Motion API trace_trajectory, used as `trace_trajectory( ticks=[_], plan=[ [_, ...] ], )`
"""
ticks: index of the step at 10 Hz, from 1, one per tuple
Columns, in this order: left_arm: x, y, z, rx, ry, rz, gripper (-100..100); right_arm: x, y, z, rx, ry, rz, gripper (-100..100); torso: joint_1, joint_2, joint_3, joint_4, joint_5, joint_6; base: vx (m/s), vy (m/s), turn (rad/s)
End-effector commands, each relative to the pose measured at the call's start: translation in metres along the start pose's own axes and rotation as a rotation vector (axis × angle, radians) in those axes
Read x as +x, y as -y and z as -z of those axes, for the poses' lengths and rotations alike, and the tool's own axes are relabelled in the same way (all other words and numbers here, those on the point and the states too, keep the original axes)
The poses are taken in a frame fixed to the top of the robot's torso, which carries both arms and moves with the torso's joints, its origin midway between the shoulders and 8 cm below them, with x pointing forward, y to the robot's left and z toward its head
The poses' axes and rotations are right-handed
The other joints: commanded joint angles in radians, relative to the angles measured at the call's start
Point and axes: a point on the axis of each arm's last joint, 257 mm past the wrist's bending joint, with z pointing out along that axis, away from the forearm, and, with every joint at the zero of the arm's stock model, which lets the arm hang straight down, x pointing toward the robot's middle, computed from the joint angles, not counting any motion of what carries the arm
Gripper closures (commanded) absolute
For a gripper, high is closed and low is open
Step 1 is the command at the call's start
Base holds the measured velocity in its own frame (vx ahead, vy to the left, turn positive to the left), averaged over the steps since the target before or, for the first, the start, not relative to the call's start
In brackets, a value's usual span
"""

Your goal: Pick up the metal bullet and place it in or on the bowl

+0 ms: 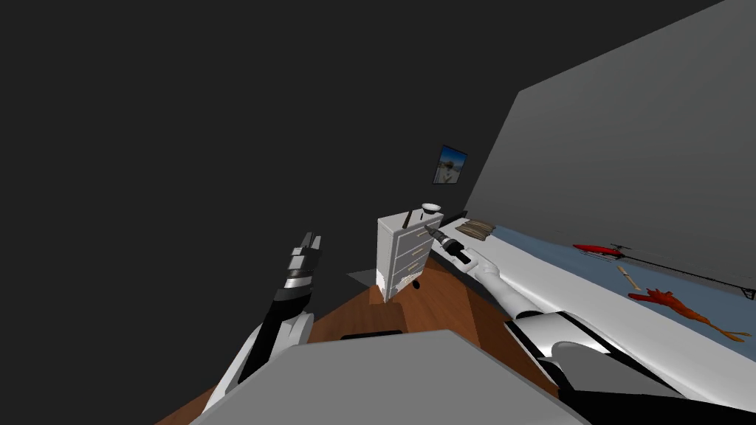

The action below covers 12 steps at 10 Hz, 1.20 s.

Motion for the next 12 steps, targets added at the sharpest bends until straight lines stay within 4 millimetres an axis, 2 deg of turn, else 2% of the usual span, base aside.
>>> trace_trajectory(
  ticks=[1, 4, 5, 10, 12],
  plan=[
    [0.000, 0.000, 0.000, 0.000, 0.000, 0.000, 0, -0.008, 0.009, -0.007, 0.023, 0.000, 0.054, -100, 0.000, 0.000, 0.000, 0.000, 0.000, 0.000, 0.056, 0.032, -0.033],
    [0.000, 0.000, 0.000, 0.000, 0.000, 0.000, 0, -0.021, 0.019, -0.019, 0.053, 0.000, 0.140, -100, 0.000, -0.002, -0.001, -0.001, 0.000, 0.000, 0.079, 0.027, -0.030],
    [0.000, 0.000, 0.000, 0.000, 0.000, 0.000, 0, -0.019, 0.025, -0.017, 0.065, -0.005, 0.138, -100, 0.000, -0.002, -0.001, 0.000, 0.000, 0.000, 0.058, 0.018, -0.011],
    [0.000, 0.000, 0.000, 0.000, 0.000, 0.000, 0, -0.037, 0.037, -0.037, 0.110, -0.015, 0.283, -100, 0.001, -0.002, -0.001, -0.001, 0.000, 0.000, 0.077, 0.027, -0.023],
    [0.000, 0.000, 0.000, 0.000, 0.000, 0.000, 0, -0.037, 0.045, -0.038, 0.131, -0.025, 0.311, -100, 0.000, -0.003, -0.002, -0.001, 0.000, 0.000, 0.090, 0.017, -0.006]
  ],
)
